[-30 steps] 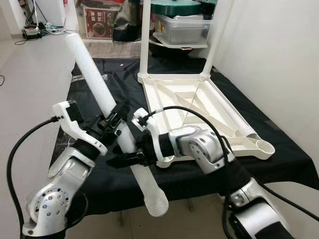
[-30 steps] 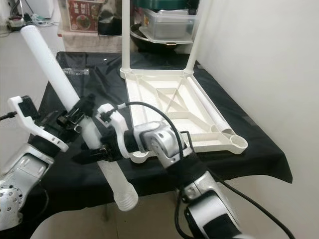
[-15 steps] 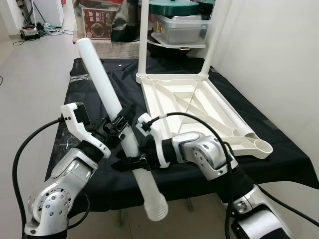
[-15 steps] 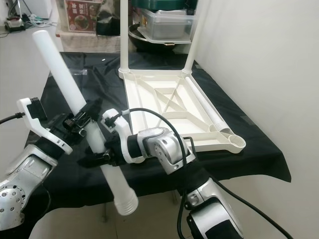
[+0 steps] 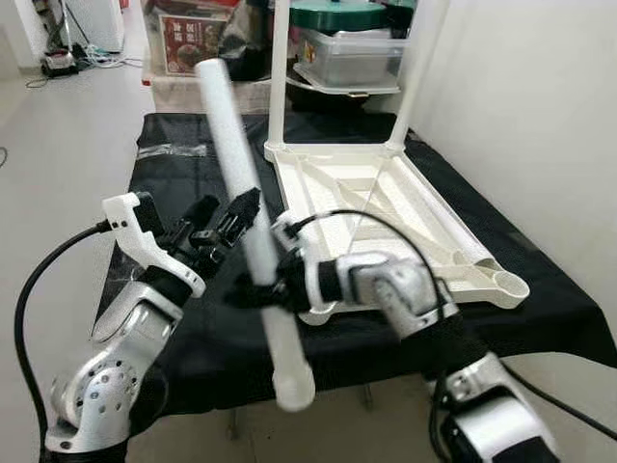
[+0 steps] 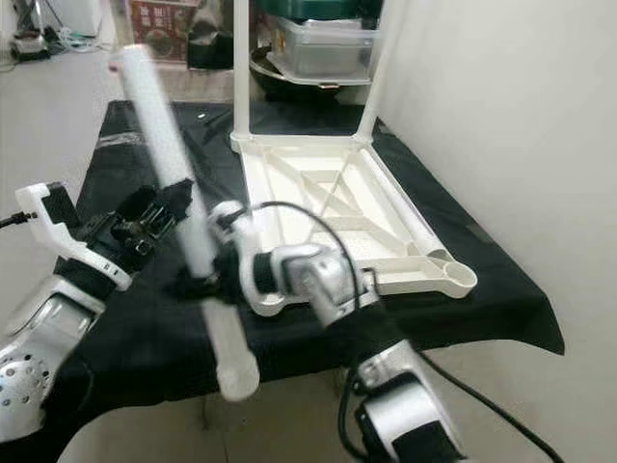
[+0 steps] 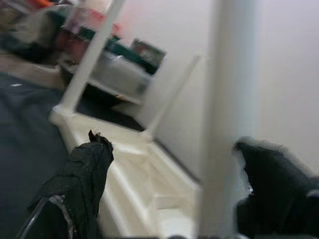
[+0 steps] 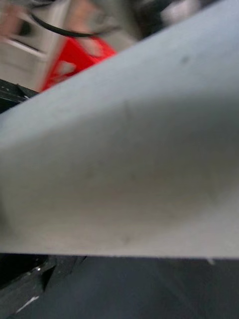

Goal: Building children table

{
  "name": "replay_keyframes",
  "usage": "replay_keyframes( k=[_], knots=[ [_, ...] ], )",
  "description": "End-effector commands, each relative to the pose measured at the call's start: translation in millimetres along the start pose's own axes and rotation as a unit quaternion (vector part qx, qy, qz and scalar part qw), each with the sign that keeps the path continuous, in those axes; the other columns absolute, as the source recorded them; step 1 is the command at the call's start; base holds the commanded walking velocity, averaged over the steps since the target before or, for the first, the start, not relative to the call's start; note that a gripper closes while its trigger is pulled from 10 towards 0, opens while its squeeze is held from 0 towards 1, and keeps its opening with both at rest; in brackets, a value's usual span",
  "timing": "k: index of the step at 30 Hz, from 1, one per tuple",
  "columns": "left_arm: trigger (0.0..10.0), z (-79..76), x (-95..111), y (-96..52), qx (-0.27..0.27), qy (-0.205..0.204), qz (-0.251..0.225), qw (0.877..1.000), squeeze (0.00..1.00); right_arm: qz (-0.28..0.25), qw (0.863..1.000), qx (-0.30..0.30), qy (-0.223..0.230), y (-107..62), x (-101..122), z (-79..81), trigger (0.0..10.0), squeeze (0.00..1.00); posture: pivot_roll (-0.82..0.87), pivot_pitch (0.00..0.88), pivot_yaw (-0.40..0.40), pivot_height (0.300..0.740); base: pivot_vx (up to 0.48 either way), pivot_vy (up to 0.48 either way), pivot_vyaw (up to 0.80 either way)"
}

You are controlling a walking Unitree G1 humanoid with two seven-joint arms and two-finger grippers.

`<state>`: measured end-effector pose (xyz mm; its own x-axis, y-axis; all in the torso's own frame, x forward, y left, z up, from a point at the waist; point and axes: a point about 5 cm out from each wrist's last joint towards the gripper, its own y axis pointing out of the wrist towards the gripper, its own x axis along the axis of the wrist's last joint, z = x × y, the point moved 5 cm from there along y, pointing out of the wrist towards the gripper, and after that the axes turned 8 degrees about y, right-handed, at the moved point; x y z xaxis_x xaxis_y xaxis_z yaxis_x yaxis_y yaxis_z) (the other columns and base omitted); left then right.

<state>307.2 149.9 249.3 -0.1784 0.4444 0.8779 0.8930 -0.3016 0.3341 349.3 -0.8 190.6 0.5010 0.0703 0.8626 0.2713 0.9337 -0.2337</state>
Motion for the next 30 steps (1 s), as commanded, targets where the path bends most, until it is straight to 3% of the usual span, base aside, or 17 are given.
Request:
replay_keyframes(
  k=[1, 4, 5, 8, 10, 13, 14, 15, 16, 17, 21, 22, 26, 30],
  knots=[
    [10.0, 6.2, -1.3, -3.5, 0.015, 0.003, 0.008, 1.0, 1.0, -0.04, 0.999, -0.017, 0.002, -11.3, 17.2, -8.3, 0.0, 0.0, 0.08, 0.0, -0.096, 0.74, 0.0, 0.0, 0.0],
    [10.0, 17.2, 0.0, -5.9, 0.046, 0.003, 0.003, 0.999, 1.0, -0.073, 0.997, -0.034, 0.015, -22.1, 28.3, -17.2, 0.0, 0.0, 0.08, 0.0, -0.096, 0.74, 0.0, 0.0, 0.0],
    [10.0, 23.5, 4.3, -6.4, 0.064, 0.002, -0.01, 0.998, 0.0, -0.087, 0.995, -0.043, 0.02, -27.1, 31.5, -21.3, 0.0, 0.0, 0.08, 0.0, -0.096, 0.74, 0.0, 0.0, 0.0],
    [10.0, 25.2, 15.2, -6.8, 0.067, -0.001, -0.035, 0.997, 0.0, -0.112, 0.991, -0.066, 0.023, -35.5, 37.1, -30.1, 0.0, 0.0, 0.08, 0.0, -0.09, 0.74, 0.0, 0.0, 0.0],
    [10.0, 16.6, 16.5, -8.3, 0.04, 0.01, -0.03, 0.999, 0.0, -0.145, 0.984, -0.096, 0.028, -43.0, 48.8, -40.1, 0.0, 0.0, 0.08, 0.0, -0.088, 0.74, 0.0, 0.0, 0.0],
    [10.0, 13.4, 5.2, -10.1, 0.033, 0.059, 0.003, 0.998, 0.0, -0.197, 0.972, -0.125, 0.037, -52.6, 70.3, -46.8, 0.0, 0.0, 0.08, 0.0, -0.088, 0.74, 0.0, 0.0, 0.0],
    [10.0, 25.0, -8.4, -10.2, 0.069, 0.1, 0.043, 0.992, 0.0, -0.232, 0.962, -0.134, 0.043, -57.2, 83.1, -47.2, 0.0, 0.0, 0.08, 0.0, -0.084, 0.74, 0.0, 0.0, 0.0],
    [10.0, 25.0, -8.4, -10.2, 0.069, 0.1, 0.043, 0.992, 0.0, -0.232, 0.962, -0.134, 0.043, -57.2, 83.1, -47.2, 0.0, 0.0, 0.08, 0.0, -0.084, 0.74, 0.0, 0.0, 0.0],
    [10.0, 43.0, -22.8, -11.9, 0.121, 0.153, 0.088, 0.977, 0.0, -0.263, 0.954, -0.131, 0.051, -59.9, 94.0, -44.0, 0.0, 0.0, 0.08, 0.0, -0.084, 0.74, 0.0, 0.0, 0.0],
    [10.0, 54.5, -30.3, -14.6, 0.152, 0.177, 0.11, 0.966, 0.0, -0.289, 0.947, -0.125, 0.06, -61.2, 102.2, -39.9, 0.0, 0.0, 0.09, 0.0, -0.085, 0.74, 0.0, 0.0, 0.0],
    [10.0, 69.2, -37.0, -20.2, 0.193, 0.193, 0.137, 0.952, 0.0, -0.322, 0.937, -0.115, 0.064, -62.9, 112.4, -33.3, 0.0, 0.0, 0.09, 0.0, -0.087, 0.74, 0.0, 0.0, 0.0],
    [10.0, 87.7, -47.3, -31.9, 0.239, 0.215, 0.195, 0.927, 0.0, -0.347, 0.929, -0.114, 0.065, -66.2, 119.6, -30.7, 0.0, 0.0, 0.09, 0.0, -0.09, 0.74, 0.0, 0.0, 0.0],
    [10.0, 99.1, -51.5, -42.5, 0.261, 0.224, 0.222, 0.912, 0.0, -0.368, 0.919, -0.125, 0.072, -70.6, 123.9, -34.3, 0.0, 0.0, 0.09, 0.0, -0.091, 0.74, 0.0, 0.0, 0.0],
    [10.0, 104.1, -50.8, -49.1, 0.269, 0.228, 0.23, 0.907, 0.0, -0.375, 0.914, -0.132, 0.079, -72.6, 124.8, -38.1, 0.0, 0.0, 0.1, 0.0, -0.093, 0.74, 0.0, 0.0, 0.0]
  ],
)
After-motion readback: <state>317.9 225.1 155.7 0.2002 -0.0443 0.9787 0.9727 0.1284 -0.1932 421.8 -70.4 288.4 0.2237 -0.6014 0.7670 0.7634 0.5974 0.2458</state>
